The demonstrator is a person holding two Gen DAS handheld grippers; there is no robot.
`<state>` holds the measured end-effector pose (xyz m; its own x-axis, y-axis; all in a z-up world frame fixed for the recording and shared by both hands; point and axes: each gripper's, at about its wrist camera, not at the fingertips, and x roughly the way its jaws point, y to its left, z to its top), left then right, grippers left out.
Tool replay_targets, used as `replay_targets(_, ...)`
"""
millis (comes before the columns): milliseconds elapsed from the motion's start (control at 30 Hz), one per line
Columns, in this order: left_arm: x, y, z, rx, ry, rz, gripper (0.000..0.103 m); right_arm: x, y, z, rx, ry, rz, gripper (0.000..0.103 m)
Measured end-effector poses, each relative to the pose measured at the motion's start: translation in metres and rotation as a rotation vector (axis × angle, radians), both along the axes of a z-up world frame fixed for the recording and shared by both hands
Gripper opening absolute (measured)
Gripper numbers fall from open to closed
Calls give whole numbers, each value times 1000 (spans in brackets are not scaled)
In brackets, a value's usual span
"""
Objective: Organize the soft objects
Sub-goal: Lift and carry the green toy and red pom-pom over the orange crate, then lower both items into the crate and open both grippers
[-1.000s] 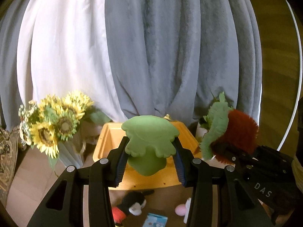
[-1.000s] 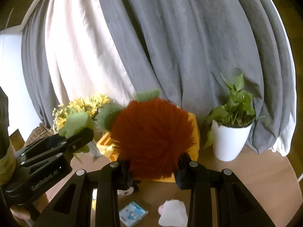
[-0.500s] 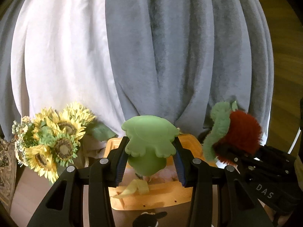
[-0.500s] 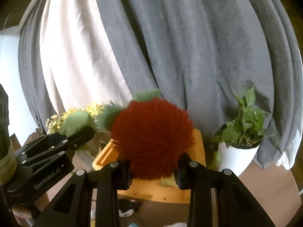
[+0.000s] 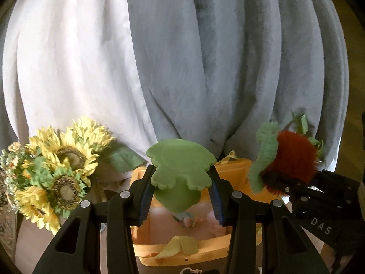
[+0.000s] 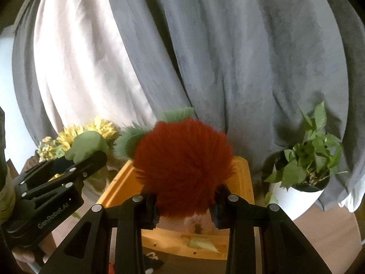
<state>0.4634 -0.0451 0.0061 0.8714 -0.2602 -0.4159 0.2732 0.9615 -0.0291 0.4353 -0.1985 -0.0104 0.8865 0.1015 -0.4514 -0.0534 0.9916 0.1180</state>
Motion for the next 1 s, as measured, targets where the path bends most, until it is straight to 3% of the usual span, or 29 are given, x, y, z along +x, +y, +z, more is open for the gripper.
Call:
replay_targets(400, 55, -12, -37, 9, 144, -33, 44, 54, -10, -30, -10, 156, 0, 35)
replay_targets(1000, 110, -30, -89, 104, 387, -107, 44, 107, -10, -75, -81, 402, 27, 36)
